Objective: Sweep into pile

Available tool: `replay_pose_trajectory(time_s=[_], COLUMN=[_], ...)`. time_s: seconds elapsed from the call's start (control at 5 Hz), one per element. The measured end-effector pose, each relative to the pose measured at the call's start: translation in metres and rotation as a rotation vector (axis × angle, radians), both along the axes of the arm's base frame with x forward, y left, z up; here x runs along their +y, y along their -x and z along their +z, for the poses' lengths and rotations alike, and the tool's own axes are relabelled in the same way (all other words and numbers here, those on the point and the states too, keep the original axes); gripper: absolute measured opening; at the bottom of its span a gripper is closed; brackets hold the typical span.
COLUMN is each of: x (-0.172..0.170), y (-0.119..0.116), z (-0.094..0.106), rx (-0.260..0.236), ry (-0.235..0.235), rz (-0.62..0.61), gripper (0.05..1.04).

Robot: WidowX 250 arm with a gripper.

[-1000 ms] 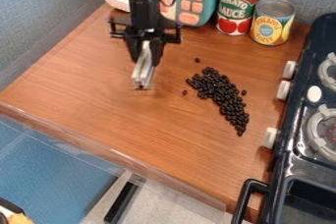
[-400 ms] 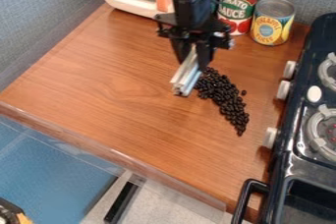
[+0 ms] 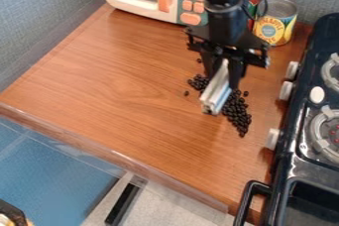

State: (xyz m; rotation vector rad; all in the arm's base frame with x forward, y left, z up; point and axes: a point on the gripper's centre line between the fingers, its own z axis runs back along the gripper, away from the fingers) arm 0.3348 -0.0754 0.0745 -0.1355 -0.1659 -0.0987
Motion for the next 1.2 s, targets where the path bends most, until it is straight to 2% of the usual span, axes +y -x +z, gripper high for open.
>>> replay_pose_trajectory(time_s=[0.2, 0.6, 1.0, 1.2], x=[-0.018, -0.031, -0.033, -0.033], y=[0.002, -0.002, -0.005, -0.004], z=[-0.005, -0.027, -0.038, -0.042], rx=[0.047, 0.075, 0.08, 0.112], ry=[-0.027, -0.057, -0.013, 0.03], rz=[0.029, 0.051, 0.033, 0.045], gripper=[0.38, 0.38, 0.38, 0.38])
